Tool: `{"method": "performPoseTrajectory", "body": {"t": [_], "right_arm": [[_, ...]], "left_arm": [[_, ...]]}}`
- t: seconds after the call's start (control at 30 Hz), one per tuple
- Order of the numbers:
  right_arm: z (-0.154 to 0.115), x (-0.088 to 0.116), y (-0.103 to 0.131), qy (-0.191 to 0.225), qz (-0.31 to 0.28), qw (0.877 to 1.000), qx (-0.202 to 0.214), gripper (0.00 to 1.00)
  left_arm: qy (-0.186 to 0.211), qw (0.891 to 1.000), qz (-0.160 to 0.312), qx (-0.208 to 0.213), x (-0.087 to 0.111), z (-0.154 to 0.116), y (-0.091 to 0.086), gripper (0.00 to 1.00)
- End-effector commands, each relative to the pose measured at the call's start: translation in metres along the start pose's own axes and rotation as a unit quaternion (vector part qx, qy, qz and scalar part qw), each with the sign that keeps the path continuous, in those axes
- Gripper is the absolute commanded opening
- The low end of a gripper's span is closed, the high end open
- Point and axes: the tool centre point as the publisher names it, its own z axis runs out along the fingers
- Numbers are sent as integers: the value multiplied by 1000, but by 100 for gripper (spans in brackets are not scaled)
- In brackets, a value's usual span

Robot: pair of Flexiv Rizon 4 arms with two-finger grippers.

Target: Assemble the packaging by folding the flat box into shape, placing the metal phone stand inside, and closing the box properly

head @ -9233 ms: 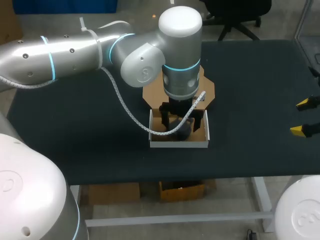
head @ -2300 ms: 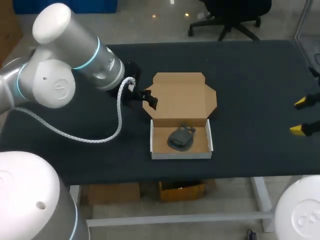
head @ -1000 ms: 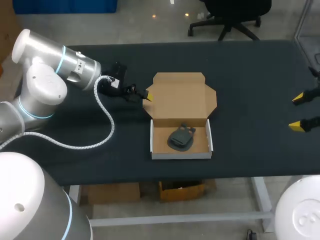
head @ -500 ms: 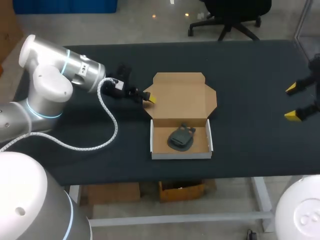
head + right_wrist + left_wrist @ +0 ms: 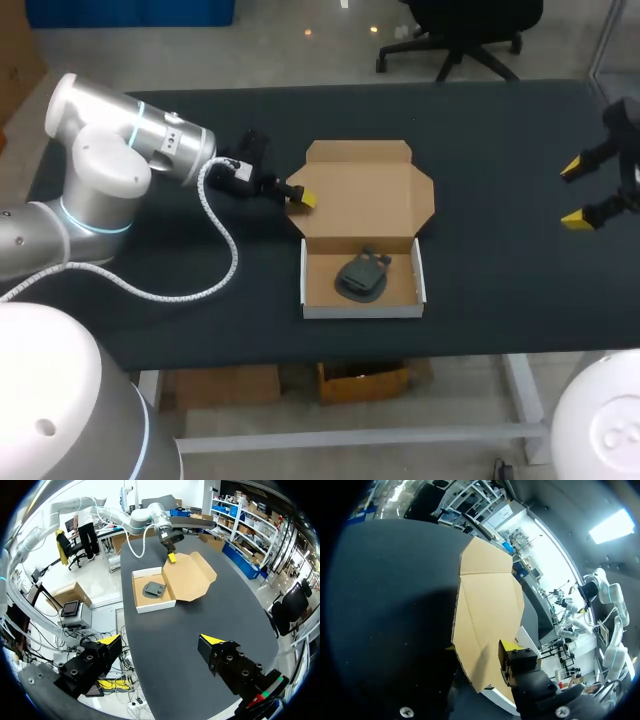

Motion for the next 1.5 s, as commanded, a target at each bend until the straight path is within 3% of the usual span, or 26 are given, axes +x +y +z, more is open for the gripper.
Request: {"method": "performPoseTrajectory", "body": {"t": [0.03,0.3,0.87,1.2,1.5], "right_arm": [[-1,-3,3,8,-1,1000,1,100],[-1,-4,5,8,-6,1000,3,100],[-1,-4,6,9,-5,1000,2,100],[-1,-4,5,9,-4,1000,2,100],[-1,-3,6,9,-3,1000,3,100]], "left_arm": [[7,1000,11,1,1,1,0,34],[14,999,44,9,6,0,1,21],[24,995,91,12,14,3,0,6],[33,992,118,13,18,2,1,0],[64,984,165,20,21,-2,2,0]]}}
